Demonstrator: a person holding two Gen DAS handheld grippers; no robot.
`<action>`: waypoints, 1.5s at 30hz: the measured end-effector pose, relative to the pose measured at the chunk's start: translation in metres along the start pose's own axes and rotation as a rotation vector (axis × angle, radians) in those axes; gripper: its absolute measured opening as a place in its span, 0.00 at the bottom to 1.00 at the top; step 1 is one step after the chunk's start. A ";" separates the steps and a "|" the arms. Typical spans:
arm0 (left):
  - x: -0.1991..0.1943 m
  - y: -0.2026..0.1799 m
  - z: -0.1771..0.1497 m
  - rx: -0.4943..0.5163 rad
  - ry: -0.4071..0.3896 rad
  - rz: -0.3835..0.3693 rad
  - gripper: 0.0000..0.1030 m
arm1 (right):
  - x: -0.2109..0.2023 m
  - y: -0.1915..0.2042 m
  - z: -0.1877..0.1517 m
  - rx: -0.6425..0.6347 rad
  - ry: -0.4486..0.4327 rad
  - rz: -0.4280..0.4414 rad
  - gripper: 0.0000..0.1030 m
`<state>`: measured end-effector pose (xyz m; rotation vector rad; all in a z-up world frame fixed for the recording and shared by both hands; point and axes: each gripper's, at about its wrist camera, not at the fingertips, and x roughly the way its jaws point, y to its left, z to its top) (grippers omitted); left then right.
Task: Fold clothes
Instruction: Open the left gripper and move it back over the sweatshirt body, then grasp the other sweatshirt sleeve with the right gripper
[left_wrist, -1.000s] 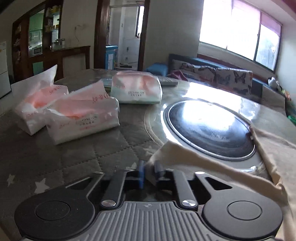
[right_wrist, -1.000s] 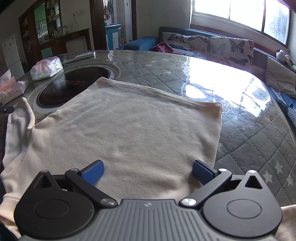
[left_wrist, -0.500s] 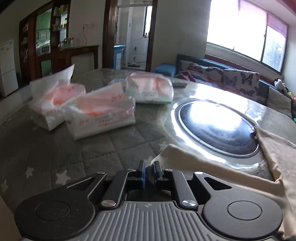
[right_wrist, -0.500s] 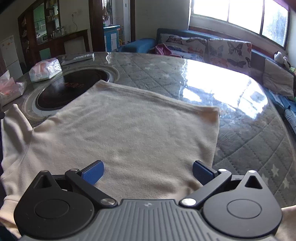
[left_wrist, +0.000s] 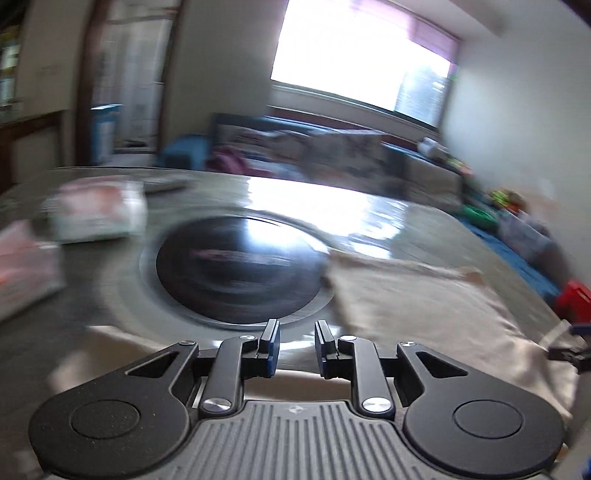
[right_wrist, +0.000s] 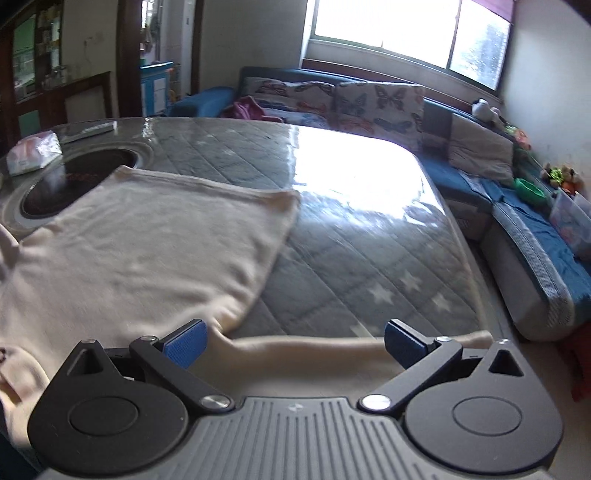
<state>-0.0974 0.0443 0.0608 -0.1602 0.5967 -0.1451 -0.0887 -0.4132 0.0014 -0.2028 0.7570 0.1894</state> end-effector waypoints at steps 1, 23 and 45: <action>0.006 -0.010 0.000 0.018 0.011 -0.027 0.22 | 0.000 -0.003 -0.004 0.006 0.005 -0.011 1.00; 0.058 -0.106 -0.012 0.201 0.138 -0.239 0.33 | 0.012 -0.022 -0.029 0.105 -0.038 -0.097 1.00; 0.060 -0.192 -0.037 0.426 0.212 -0.480 0.40 | -0.025 -0.098 -0.071 0.364 -0.032 -0.252 0.99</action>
